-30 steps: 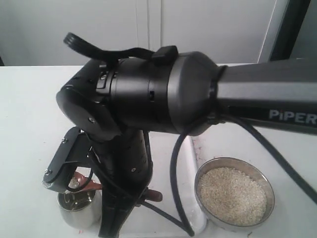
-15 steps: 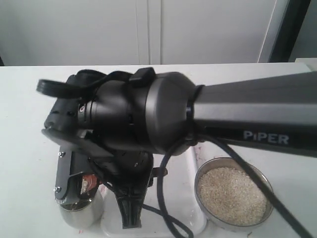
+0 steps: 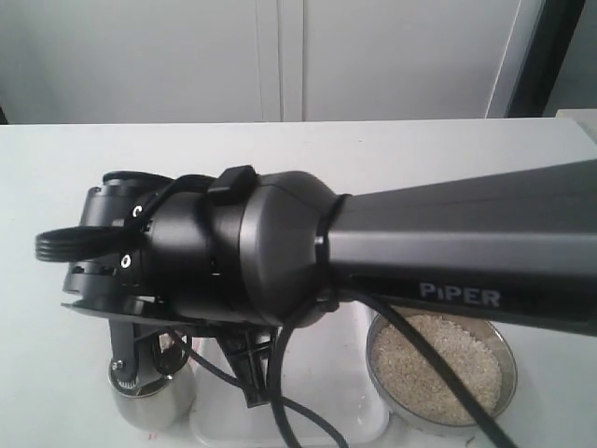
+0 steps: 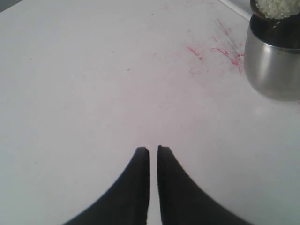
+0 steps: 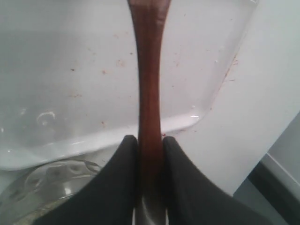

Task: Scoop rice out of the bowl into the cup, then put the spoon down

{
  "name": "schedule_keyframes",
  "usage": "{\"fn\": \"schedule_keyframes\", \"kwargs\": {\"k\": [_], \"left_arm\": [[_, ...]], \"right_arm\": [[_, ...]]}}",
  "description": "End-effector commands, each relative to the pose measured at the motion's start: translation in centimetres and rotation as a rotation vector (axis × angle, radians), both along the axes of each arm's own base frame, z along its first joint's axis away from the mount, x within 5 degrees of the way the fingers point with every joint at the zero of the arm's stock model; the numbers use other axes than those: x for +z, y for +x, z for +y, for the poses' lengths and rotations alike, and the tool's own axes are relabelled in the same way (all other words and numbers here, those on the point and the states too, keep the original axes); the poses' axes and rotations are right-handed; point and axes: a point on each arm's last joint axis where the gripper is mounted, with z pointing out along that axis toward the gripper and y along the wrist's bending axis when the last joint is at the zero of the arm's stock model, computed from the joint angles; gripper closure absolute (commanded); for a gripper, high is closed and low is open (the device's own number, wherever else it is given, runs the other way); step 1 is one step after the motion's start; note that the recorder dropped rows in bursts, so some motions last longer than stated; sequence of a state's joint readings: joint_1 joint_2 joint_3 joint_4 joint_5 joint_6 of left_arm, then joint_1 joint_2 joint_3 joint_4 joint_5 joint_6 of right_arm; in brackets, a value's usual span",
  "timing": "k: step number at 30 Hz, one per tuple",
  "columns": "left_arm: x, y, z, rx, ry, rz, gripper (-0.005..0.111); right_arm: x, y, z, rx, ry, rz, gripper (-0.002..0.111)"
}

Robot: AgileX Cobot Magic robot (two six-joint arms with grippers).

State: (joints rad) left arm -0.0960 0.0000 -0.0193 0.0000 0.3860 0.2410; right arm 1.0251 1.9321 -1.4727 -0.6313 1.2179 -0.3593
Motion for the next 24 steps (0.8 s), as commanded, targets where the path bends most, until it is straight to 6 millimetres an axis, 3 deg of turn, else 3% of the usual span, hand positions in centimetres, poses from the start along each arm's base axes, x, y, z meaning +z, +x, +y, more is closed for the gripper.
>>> {"fn": "schedule_keyframes", "kwargs": {"k": [1,13,24], "left_arm": [[-0.7,-0.1,0.0,-0.006,-0.005,0.059,0.092],[-0.7,-0.1,0.0,-0.006,-0.005,0.059,0.092],[-0.7,-0.1,0.0,-0.006,-0.005,0.059,0.092]], "right_arm": [[0.3,-0.5,0.6,0.075,-0.042,-0.029,0.108],[0.6,-0.3,0.6,0.115,-0.079,-0.069,0.108],[2.6,-0.6,-0.5,0.160,-0.097,-0.122,0.108]]}}
